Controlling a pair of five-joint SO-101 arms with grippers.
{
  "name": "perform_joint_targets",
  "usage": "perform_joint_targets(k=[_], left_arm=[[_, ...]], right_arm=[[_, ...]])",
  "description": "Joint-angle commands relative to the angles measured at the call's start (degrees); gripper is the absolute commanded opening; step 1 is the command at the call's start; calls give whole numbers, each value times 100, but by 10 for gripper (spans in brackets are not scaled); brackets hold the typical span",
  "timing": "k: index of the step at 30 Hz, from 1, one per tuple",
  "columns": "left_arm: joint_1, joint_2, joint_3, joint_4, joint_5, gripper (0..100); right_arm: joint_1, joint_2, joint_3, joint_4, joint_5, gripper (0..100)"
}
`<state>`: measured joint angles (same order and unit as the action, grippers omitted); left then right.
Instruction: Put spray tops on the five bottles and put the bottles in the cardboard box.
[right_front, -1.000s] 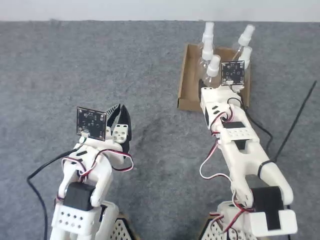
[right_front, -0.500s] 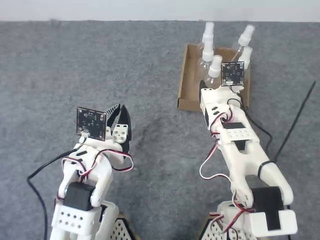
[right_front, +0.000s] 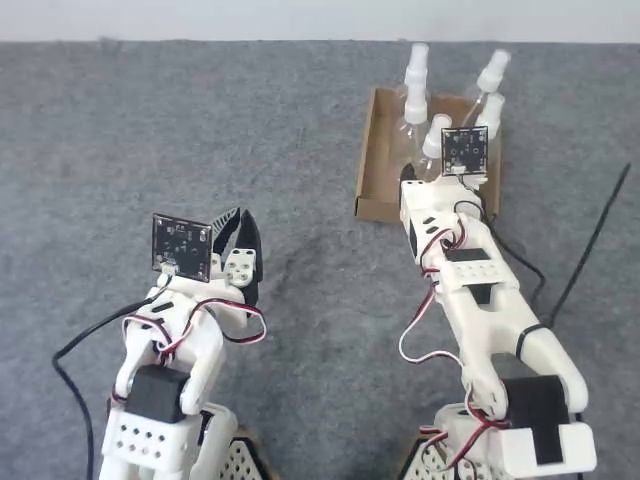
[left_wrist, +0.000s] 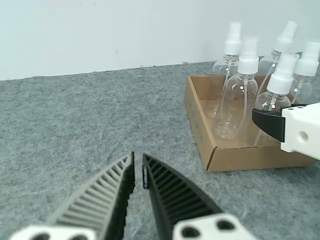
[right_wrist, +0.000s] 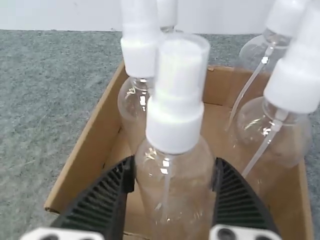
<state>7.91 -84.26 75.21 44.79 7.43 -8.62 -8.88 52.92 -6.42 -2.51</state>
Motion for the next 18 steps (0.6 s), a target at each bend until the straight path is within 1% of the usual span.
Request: perform_joint_targets(k=[1,4,6,9,15,18], left_arm=[[-44,-123,-66,-202,-18,15],[-44,-123,-66,-202,-18,15],[-44,-123,-75,-202,-18,15],[-44,-123,-75,-202,-18,15],[-44,-123,-75,-202,-18,15],[-44,-123,-75,-202,-26,15]], right_arm=[[-66,-110,9,-75,18,206],[-84,-110,9,-75,26,271],[-92,-110,9,-75,220,290],[-101,-110,9,-75,457,291],[-101,-145,-26,-75,466,292],[-101,-453,-26,-57,466,291]])
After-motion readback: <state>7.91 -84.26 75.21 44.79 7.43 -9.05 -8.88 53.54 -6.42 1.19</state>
